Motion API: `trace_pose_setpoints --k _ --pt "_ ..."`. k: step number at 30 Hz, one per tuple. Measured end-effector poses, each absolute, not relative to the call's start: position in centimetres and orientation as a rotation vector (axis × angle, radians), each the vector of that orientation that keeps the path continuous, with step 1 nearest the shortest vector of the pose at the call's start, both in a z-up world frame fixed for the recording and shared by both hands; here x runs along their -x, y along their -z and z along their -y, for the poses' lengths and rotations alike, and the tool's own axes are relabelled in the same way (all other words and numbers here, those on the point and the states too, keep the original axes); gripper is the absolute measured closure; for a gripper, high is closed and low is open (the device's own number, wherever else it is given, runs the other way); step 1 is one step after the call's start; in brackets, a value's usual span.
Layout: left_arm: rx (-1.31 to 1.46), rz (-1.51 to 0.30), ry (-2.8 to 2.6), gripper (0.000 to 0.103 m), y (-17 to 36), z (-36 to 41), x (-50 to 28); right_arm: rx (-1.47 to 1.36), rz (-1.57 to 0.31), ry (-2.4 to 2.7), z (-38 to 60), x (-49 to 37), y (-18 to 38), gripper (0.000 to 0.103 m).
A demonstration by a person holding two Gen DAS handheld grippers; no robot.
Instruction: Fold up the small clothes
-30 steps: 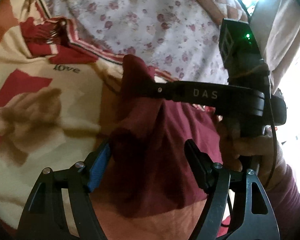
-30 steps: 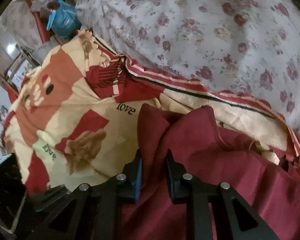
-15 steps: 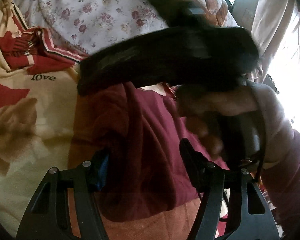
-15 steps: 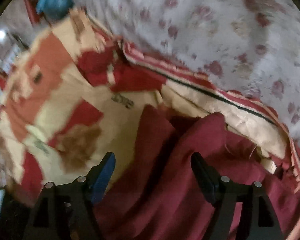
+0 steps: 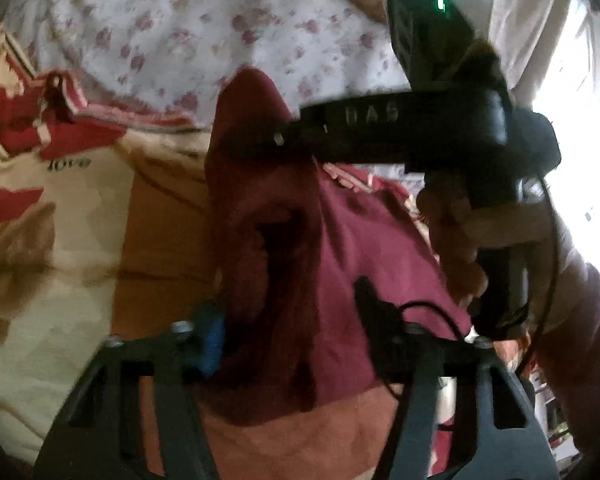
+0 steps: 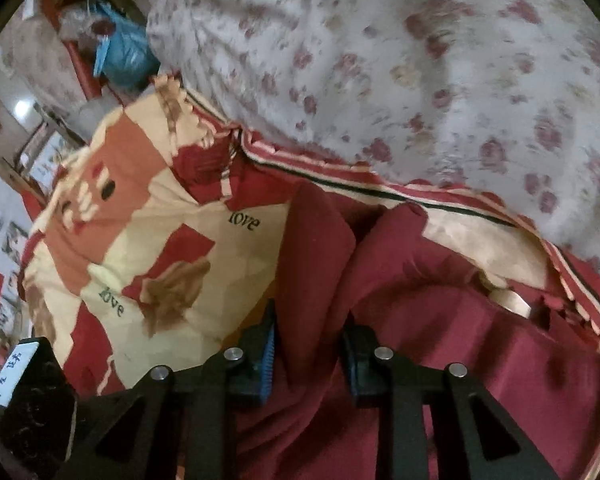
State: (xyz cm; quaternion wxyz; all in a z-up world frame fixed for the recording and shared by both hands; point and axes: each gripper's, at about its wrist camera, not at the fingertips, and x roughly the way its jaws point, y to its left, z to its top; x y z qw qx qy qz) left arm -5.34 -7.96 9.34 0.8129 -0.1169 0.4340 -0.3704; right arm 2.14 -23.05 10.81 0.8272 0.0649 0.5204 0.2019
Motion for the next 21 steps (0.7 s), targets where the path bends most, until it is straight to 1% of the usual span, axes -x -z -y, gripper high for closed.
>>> trace_pose_setpoints --k 1,2,5,8,9,14,17,21 --pt "0.254 -0.92 0.799 0.072 -9.9 8.1 5.5 -0.142 -1.092 -0.423 23.6 -1.7 -11.3 0.08" --pt "0.263 -0.914 0.815 0.075 -10.7 8.4 5.6 -0.151 -1.08 -0.418 24.2 -1.1 -11.9 0.081" --pt "0.258 -0.901 0.868 0.082 -12.5 9.7 6.3 -0.169 -1.052 -0.415 26.6 0.0 -13.5 0.083" --pt "0.214 -0.886 0.916 0.083 -14.5 12.3 7.1 -0.159 -1.028 -0.402 29.4 1.9 -15.5 0.084" --pt "0.203 -0.883 0.933 0.085 -15.0 13.2 7.3 -0.153 -1.017 -0.386 30.6 2.7 -16.2 0.084" --pt "0.108 -0.894 1.025 0.085 -16.8 19.9 9.4 -0.165 -0.997 -0.315 36.4 5.3 -17.9 0.085" --pt "0.052 -0.931 1.054 0.085 -16.0 24.0 10.7 -0.17 -1.019 -0.268 39.9 6.6 -17.3 0.085" --pt "0.021 -1.014 1.072 0.086 -13.2 28.3 11.7 -0.185 -1.07 -0.2 43.7 7.5 -14.4 0.085"
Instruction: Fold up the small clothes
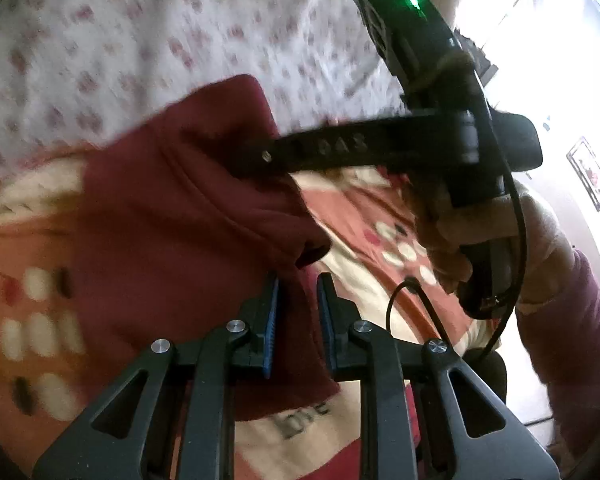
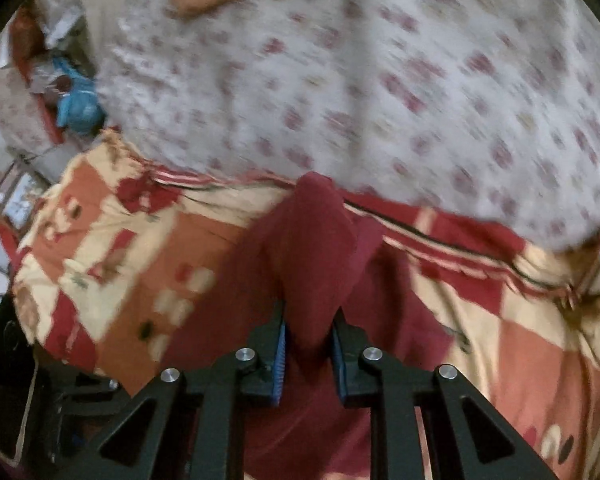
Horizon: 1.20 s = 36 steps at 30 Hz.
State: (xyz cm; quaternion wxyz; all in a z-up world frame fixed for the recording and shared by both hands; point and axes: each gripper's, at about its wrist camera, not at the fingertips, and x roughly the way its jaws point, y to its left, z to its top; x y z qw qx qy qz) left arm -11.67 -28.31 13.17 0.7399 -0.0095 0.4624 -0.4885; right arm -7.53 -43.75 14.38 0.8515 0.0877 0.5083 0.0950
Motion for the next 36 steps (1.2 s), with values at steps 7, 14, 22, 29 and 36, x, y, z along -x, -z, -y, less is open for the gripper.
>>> trace_pose_setpoints --k 7,14,22,29,36 --pt "-0.019 -1.075 1.04 0.085 -9.8 32.3 12.2 -0.229 -1.156 -0.078 47.4 7.1 -6.9 0.085" --pt "-0.078 -0.951 1.063 0.047 -15.0 25.8 13.2 -0.327 -1.056 -0.053 48.9 10.3 -10.3 0.072" --pt "-0.169 -0.887 0.814 0.043 -12.8 22.6 10.6 -0.371 -1.009 -0.192 43.6 16.8 -12.1 0.05" --pt "-0.109 -0.981 0.773 0.044 -10.0 21.7 10.6 -0.337 -1.026 -0.237 40.6 18.6 -9.7 0.085" --pt "-0.142 -0.962 0.785 0.044 -10.6 20.6 11.7 -0.215 -1.014 -0.222 41.4 21.4 -11.2 0.096"
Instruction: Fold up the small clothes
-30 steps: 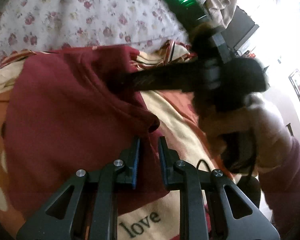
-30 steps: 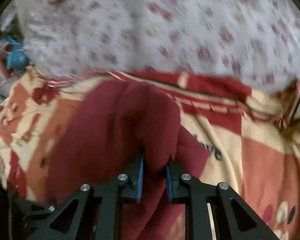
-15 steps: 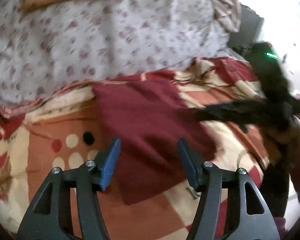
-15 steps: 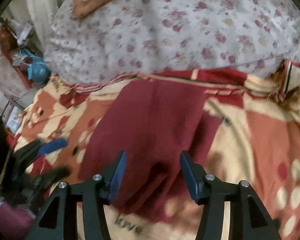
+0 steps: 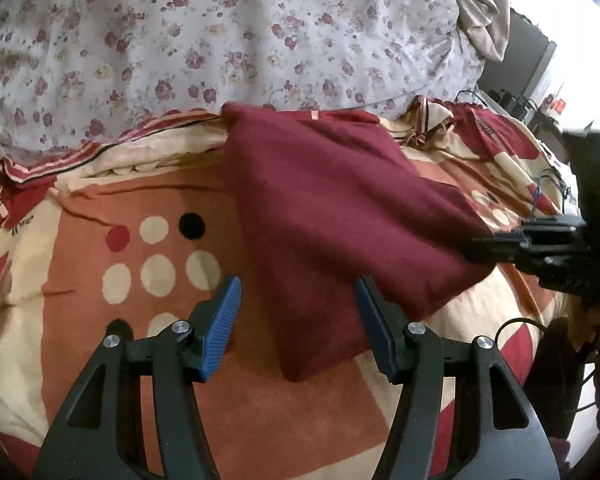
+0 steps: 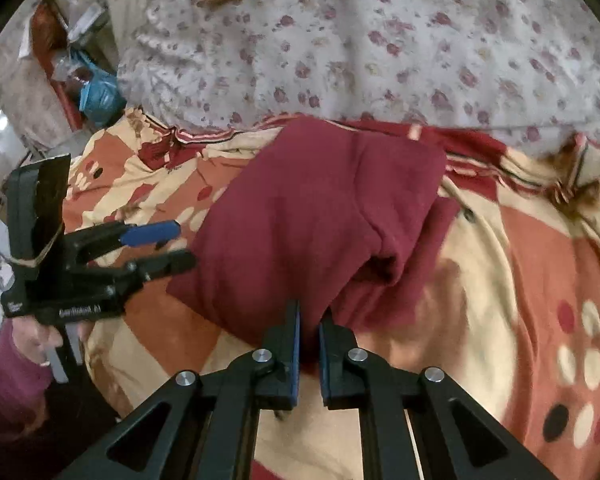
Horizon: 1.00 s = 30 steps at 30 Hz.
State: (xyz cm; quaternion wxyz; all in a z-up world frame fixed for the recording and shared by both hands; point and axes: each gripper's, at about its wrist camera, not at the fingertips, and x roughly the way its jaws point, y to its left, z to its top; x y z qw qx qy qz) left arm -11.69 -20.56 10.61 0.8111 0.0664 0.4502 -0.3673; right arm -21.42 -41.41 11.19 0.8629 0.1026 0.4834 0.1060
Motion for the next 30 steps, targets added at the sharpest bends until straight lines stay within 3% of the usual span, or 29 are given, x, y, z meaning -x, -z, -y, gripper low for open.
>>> trace_pose_setpoints --k 4,10,13,14,15,20,21,24,27,30 --pt "-0.092 -0.991 0.767 0.044 -10.0 20.9 10.9 -0.241 -1.081 -0.208 41.6 21.9 -7.9 0.097" --pt "-0.074 -0.959 0.775 0.044 -10.8 22.3 10.5 -0.313 -1.024 -0.232 43.3 22.7 -10.9 0.095" --pt "-0.102 -0.964 0.782 0.043 -10.3 23.6 10.6 -0.37 -0.943 -0.196 44.6 22.4 -13.0 0.07" --pt "-0.116 -0.953 0.774 0.043 -10.2 23.8 10.7 -0.37 -0.921 -0.146 44.9 21.7 -13.3 0.048" --pt "-0.131 -0.942 0.768 0.043 -10.2 24.0 10.8 -0.376 -0.907 -0.082 45.4 20.6 -13.1 0.039" --pt "-0.152 -0.932 0.755 0.042 -10.1 24.3 10.9 -0.557 -0.953 -0.043 48.1 14.7 -8.3 0.042" --pt "-0.157 -0.931 0.752 0.042 -10.1 24.4 10.9 -0.585 -0.973 -0.056 48.2 13.5 -7.2 0.058" --pt "-0.181 -0.927 0.759 0.042 -10.1 24.5 11.3 -0.489 -0.953 -0.063 47.0 13.7 -7.7 0.084" --pt "-0.182 -0.921 0.783 0.042 -10.2 24.5 11.7 -0.321 -0.935 -0.056 45.6 15.3 -9.5 0.088" --pt "-0.179 -0.909 0.785 0.042 -10.1 24.8 11.7 -0.27 -0.961 -0.01 45.7 15.9 -7.7 0.088"
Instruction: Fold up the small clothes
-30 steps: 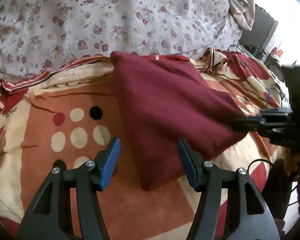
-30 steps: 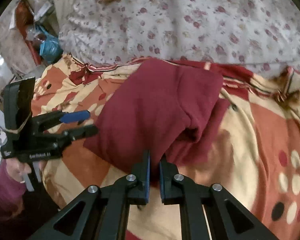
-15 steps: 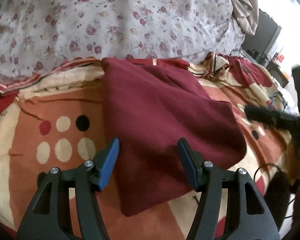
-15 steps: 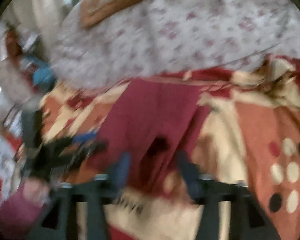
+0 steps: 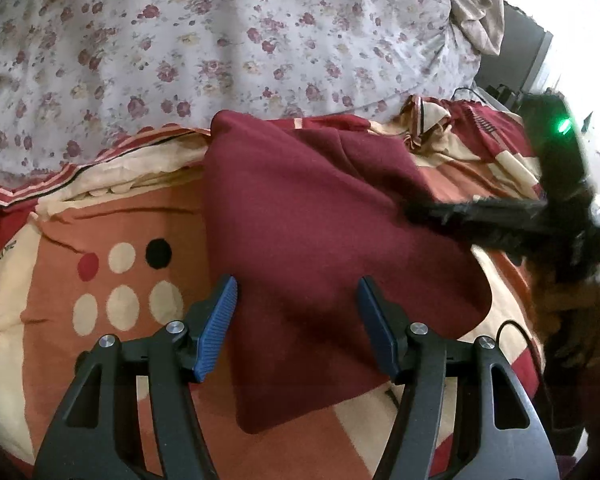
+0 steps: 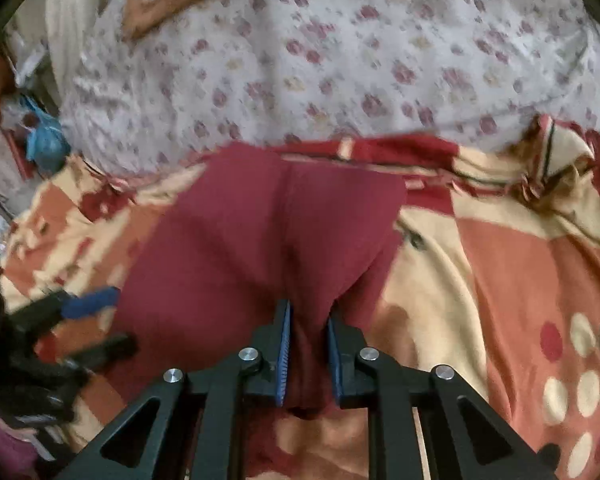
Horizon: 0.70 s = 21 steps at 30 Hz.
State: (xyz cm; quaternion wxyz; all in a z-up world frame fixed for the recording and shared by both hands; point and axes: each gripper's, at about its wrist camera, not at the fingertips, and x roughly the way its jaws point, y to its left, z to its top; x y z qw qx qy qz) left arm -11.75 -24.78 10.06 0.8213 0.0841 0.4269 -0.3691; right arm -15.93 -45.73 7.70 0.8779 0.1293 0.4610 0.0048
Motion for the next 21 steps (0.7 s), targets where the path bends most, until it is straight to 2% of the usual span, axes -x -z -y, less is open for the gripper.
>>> trace_pose_setpoints --k 8,10,11,12,19,21 --pt "-0.083 -0.963 0.82 0.042 -10.4 23.7 10.6 -0.363 -0.933 0.004 46.8 16.8 -7.6 0.087" --pt "-0.001 -0.995 0.834 0.038 -10.4 23.0 9.6 -0.454 -0.905 0.024 47.7 17.4 -6.9 0.071" --pt "0.041 -1.014 0.839 0.035 -10.3 22.7 9.1 -0.5 -0.899 0.053 48.2 17.7 -6.5 0.045" --pt "0.072 -1.028 0.845 0.033 -10.2 22.5 8.6 -0.543 -0.89 0.093 48.7 18.0 -6.0 0.027" --pt "0.144 -1.094 0.858 0.033 -9.1 22.2 5.9 -0.675 -0.84 -0.012 50.0 18.1 -5.9 0.026" --pt "0.209 -1.129 0.876 0.026 -8.4 21.9 4.9 -0.693 -0.836 -0.054 50.1 17.5 -6.2 0.026"
